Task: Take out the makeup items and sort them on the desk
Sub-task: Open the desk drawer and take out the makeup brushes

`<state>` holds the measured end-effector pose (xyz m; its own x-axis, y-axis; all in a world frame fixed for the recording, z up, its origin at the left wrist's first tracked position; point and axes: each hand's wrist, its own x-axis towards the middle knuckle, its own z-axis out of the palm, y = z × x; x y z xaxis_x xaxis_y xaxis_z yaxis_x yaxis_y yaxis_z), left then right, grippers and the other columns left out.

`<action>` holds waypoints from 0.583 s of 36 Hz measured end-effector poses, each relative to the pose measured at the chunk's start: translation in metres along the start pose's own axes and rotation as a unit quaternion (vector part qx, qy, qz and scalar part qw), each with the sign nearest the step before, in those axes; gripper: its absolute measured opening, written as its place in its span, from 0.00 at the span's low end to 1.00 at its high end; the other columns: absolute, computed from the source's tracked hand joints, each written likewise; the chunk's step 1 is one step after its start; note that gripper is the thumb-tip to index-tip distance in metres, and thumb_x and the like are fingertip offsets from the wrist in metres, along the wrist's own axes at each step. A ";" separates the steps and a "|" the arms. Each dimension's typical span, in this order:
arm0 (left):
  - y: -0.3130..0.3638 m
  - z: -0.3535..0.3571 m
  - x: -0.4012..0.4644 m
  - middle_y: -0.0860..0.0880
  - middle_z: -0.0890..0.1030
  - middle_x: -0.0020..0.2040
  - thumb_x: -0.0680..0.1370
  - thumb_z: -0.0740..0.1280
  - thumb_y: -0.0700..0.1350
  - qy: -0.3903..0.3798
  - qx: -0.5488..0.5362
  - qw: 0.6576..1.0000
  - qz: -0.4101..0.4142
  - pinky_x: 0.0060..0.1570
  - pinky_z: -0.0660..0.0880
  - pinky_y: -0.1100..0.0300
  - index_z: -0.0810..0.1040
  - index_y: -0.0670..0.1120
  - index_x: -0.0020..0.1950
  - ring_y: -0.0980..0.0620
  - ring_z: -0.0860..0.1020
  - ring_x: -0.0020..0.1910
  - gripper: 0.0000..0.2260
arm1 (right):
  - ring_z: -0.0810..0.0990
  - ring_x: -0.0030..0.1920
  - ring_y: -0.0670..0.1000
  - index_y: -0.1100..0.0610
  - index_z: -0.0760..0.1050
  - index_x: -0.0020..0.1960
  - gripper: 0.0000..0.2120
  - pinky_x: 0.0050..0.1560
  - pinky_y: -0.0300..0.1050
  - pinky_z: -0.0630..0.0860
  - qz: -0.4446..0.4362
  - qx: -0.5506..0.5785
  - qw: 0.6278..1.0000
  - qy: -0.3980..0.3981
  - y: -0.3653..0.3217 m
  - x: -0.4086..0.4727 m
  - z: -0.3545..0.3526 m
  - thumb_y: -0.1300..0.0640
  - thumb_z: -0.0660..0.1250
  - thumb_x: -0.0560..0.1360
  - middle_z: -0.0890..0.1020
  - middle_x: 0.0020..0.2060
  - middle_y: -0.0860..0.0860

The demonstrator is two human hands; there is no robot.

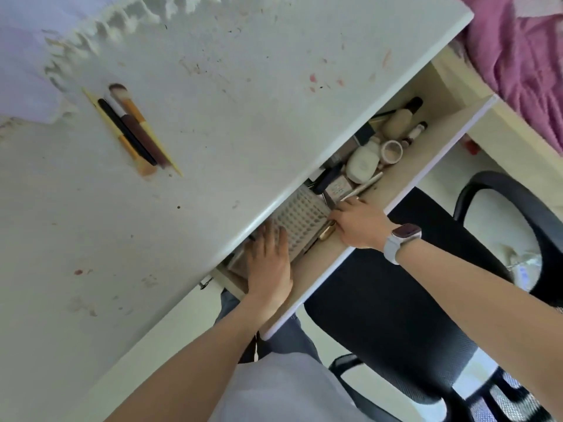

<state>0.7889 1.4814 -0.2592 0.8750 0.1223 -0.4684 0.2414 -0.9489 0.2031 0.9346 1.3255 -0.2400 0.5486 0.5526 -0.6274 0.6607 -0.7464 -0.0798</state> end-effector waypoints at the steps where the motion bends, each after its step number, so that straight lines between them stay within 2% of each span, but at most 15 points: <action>1: 0.000 0.000 0.001 0.36 0.68 0.70 0.66 0.73 0.47 -0.001 0.009 1.000 -0.015 0.58 0.71 0.40 0.70 0.41 0.70 0.36 0.68 0.68 0.33 | 0.67 0.65 0.55 0.54 0.71 0.66 0.18 0.64 0.51 0.63 0.009 -0.012 1.000 -0.006 0.000 0.001 0.001 0.55 0.55 0.78 0.72 0.63 0.52; 4: -0.002 0.003 0.005 0.36 0.50 0.76 0.78 0.60 0.53 -0.031 0.014 0.999 -0.026 0.71 0.52 0.40 0.47 0.43 0.77 0.37 0.50 0.75 0.35 | 0.66 0.65 0.55 0.52 0.70 0.65 0.18 0.66 0.53 0.60 0.015 -0.029 0.999 -0.027 -0.003 0.004 0.001 0.53 0.58 0.76 0.69 0.62 0.53; 6: -0.002 0.003 0.008 0.37 0.49 0.77 0.79 0.58 0.53 -0.038 0.003 0.999 -0.026 0.71 0.47 0.40 0.44 0.43 0.77 0.38 0.47 0.75 0.34 | 0.67 0.64 0.54 0.51 0.71 0.64 0.18 0.66 0.54 0.59 0.018 -0.026 0.999 -0.040 -0.003 0.006 0.000 0.52 0.59 0.75 0.69 0.61 0.53; 11: 0.000 -0.005 0.013 0.37 0.60 0.73 0.76 0.64 0.50 -0.008 -0.031 0.999 -0.029 0.68 0.56 0.37 0.56 0.45 0.76 0.36 0.58 0.72 0.31 | 0.68 0.61 0.54 0.52 0.69 0.62 0.16 0.62 0.55 0.60 0.030 -0.046 0.996 -0.072 -0.005 0.009 -0.009 0.54 0.59 0.74 0.74 0.58 0.51; 16: 0.008 -0.011 0.008 0.38 0.65 0.67 0.75 0.67 0.46 0.032 -0.067 0.997 -0.006 0.61 0.68 0.42 0.65 0.44 0.71 0.38 0.69 0.62 0.26 | 0.67 0.60 0.54 0.53 0.72 0.60 0.14 0.60 0.57 0.60 0.028 -0.050 0.996 -0.064 -0.006 0.006 -0.013 0.58 0.58 0.75 0.76 0.55 0.51; 18: 0.011 -0.012 0.003 0.38 0.66 0.66 0.74 0.67 0.41 0.061 -0.111 0.992 0.012 0.54 0.74 0.45 0.65 0.45 0.69 0.39 0.72 0.57 0.25 | 0.67 0.58 0.54 0.52 0.74 0.58 0.13 0.58 0.56 0.60 0.027 -0.049 0.997 -0.053 -0.007 0.003 -0.013 0.59 0.58 0.75 0.76 0.53 0.51; 21: 0.015 -0.017 -0.004 0.41 0.67 0.64 0.73 0.66 0.34 0.077 -0.167 0.982 0.041 0.46 0.79 0.51 0.61 0.50 0.67 0.43 0.74 0.55 0.26 | 0.66 0.58 0.53 0.51 0.76 0.57 0.13 0.57 0.54 0.60 0.026 -0.036 0.998 -0.051 -0.006 0.002 -0.013 0.59 0.59 0.76 0.75 0.53 0.49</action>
<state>0.7958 1.4714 -0.2395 0.9444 0.1162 -0.3077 0.2684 -0.8129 0.5169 0.9385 1.3353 -0.2311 0.5313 0.4705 -0.7045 0.6699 -0.7424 0.0093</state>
